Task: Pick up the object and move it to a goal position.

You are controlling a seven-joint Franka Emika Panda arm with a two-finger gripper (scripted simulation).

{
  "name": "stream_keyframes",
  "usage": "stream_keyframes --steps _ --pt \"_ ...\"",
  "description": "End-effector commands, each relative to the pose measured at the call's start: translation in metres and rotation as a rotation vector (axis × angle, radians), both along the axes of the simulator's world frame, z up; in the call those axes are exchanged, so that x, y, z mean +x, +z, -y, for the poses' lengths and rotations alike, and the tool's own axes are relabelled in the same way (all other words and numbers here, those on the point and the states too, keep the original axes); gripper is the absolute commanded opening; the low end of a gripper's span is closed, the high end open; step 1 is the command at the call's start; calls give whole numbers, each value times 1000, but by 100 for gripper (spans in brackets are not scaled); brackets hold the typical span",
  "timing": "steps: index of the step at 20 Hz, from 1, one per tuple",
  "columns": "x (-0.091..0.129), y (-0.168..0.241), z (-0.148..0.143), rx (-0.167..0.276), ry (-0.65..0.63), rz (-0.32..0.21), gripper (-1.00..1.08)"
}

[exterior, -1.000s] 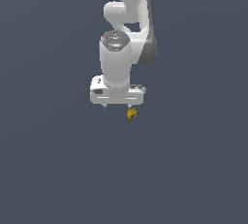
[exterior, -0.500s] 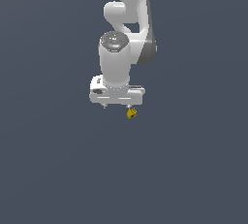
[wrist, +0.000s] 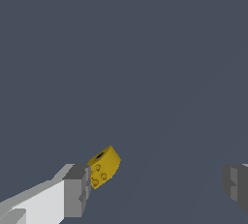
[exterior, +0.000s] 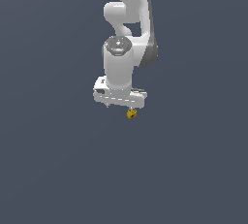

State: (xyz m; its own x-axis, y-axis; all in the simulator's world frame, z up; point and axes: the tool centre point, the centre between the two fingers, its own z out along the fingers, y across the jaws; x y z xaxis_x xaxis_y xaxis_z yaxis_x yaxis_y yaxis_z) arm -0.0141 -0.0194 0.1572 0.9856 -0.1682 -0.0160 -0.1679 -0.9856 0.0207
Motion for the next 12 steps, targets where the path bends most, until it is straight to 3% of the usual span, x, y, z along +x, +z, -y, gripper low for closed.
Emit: stream_keyframes --steps 1,12 --pt "-2 -5 -4 2 -52 1 100" --pt "-16 -32 -24 9 -331 8 100"
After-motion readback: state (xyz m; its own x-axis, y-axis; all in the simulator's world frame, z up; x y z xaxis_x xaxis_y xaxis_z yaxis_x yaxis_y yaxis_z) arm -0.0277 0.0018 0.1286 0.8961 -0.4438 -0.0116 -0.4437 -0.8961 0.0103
